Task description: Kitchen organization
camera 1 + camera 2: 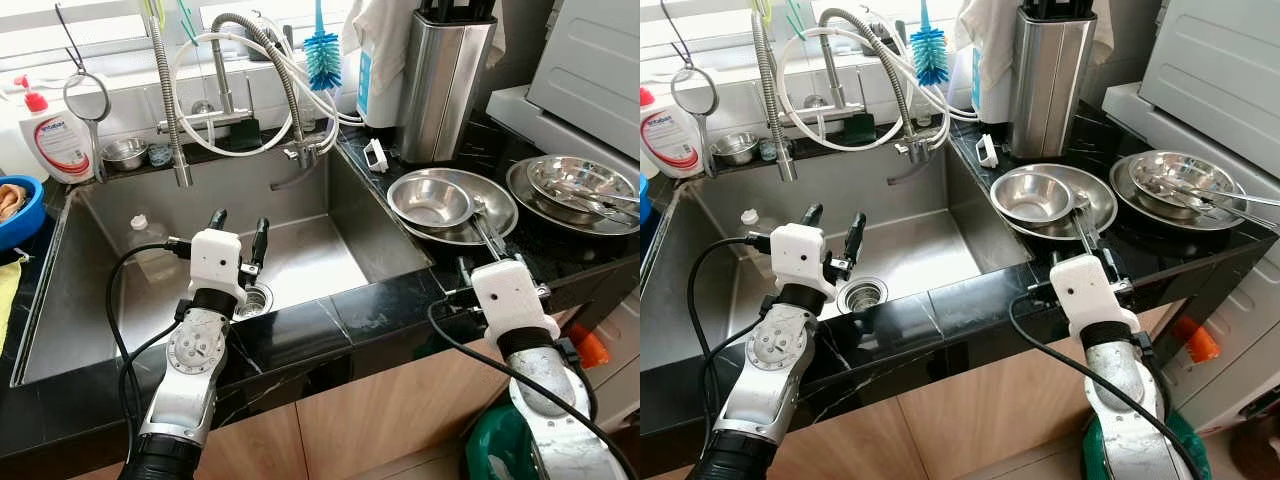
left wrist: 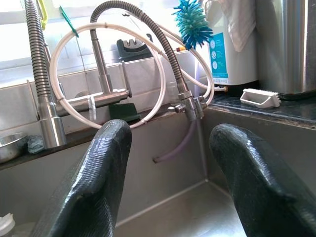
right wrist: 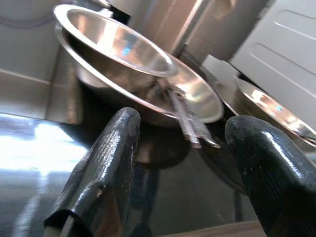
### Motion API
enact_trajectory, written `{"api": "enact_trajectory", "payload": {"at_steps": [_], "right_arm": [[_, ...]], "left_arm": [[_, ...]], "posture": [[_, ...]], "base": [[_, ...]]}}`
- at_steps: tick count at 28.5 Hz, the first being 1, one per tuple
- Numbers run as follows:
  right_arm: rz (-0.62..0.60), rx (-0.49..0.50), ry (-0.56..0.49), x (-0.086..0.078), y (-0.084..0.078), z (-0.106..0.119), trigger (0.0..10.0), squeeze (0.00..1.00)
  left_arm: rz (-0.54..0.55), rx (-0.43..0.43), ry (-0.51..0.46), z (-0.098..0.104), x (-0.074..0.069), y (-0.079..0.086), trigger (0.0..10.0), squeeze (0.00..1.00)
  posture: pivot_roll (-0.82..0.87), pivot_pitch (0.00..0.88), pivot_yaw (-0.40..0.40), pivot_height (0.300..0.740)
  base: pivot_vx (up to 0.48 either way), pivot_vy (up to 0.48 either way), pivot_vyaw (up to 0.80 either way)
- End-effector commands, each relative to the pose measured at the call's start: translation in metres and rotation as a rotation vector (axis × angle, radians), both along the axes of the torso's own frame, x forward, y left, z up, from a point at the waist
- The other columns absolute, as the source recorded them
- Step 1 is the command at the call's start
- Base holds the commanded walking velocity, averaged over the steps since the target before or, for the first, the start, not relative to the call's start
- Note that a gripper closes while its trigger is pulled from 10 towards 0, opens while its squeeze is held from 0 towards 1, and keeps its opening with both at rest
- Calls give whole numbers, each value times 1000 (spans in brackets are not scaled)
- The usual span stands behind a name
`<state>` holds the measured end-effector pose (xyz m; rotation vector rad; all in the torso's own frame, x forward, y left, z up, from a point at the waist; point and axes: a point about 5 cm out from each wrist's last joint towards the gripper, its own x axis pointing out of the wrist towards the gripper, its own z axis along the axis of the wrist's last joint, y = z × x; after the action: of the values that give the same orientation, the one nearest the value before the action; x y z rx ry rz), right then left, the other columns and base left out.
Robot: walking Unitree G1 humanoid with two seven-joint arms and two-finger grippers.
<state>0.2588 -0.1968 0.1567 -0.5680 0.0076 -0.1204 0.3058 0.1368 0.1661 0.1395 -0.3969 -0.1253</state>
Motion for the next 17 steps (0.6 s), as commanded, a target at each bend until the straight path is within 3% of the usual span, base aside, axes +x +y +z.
{"api": "enact_trajectory", "payload": {"at_steps": [1,10,12,13,14,17], "right_arm": [[-32,7,-2,3,-4,1,10000,0],[-69,-8,-15,6,-6,4,10000,0],[-71,-9,-15,6,-6,5,2157,0],[-71,-9,-15,6,-6,5,2157,0],[-76,-9,-16,6,-6,5,0,0],[-85,-8,-18,6,-7,5,0,0]], "left_arm": [[4,8,24,-5,0,3,10000,0],[5,8,24,-5,0,3,10000,0],[4,8,24,-5,0,3,10000,0],[4,8,24,-5,0,3,10000,0],[4,8,24,-5,0,3,10000,0],[4,8,24,-5,0,3,10000,0]], "posture": [[-137,0,56,740],[-133,0,57,740],[-133,0,57,740],[-133,0,57,740],[-133,0,57,740],[-133,0,57,740]], "base": [[0,0,0],[0,0,0],[0,0,0],[0,0,0],[0,0,0],[0,0,0]]}}
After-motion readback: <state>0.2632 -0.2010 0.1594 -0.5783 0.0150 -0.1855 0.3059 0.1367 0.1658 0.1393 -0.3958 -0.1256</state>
